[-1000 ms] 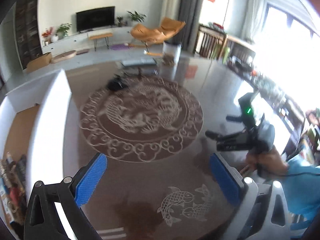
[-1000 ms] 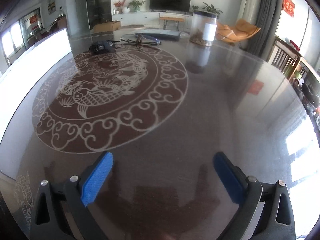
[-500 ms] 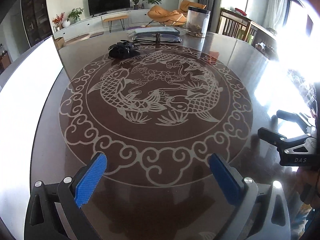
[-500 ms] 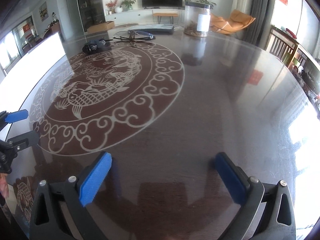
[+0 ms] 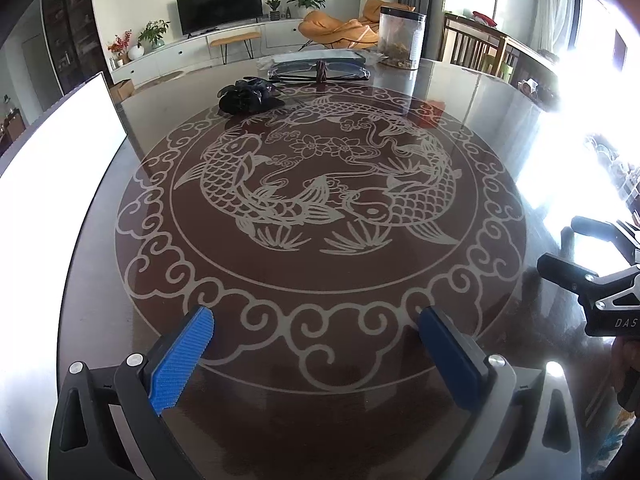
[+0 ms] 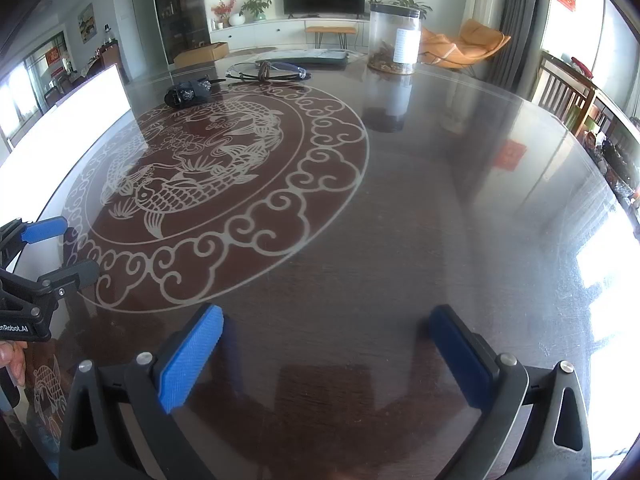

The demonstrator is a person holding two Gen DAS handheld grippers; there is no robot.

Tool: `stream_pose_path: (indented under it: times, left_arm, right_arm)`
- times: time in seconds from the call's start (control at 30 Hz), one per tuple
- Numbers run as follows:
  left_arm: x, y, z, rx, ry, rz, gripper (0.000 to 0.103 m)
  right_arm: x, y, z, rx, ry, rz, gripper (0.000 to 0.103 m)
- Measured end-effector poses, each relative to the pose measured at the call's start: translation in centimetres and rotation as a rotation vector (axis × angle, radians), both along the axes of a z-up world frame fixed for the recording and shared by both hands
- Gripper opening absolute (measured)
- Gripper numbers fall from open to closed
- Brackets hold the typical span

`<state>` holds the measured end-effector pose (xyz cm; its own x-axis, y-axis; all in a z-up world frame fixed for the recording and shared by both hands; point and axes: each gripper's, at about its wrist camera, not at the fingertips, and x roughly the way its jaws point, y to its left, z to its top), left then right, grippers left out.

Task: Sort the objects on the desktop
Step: 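Bring both tools back over the table items, then close the left gripper on the black hair clip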

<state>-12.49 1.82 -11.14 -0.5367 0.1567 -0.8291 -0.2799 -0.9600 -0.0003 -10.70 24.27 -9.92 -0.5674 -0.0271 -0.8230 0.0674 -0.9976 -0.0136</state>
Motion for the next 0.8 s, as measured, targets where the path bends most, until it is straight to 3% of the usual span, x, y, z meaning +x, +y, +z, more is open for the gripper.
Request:
stream_pose_path:
  times: [0.17,0.33,0.57,0.8]
  left_arm:
    - [-2.8,-0.3,0.0,-0.007,-0.019,-0.006,0.103]
    - [-9.3,-1.3,0.2,-0.02,-0.075,0.039,0.103]
    - [-18.5,-0.8,0.3,-0.037,-0.136,0.018,0.103]
    - [-24.4,0.0,0.4,-0.042,-0.143,-0.003,0.103]
  right_arm:
    - [0.1,0.0,0.1,0.0,0.0,0.0,0.103]
    - [0.1,0.0,0.1,0.001,0.0,0.0,0.103]
    - [0.2,0.0,0.1,0.0,0.0,0.003,0.103]
    - [0.3,-0.2,0.1,0.001,0.002,0.021,0.103]
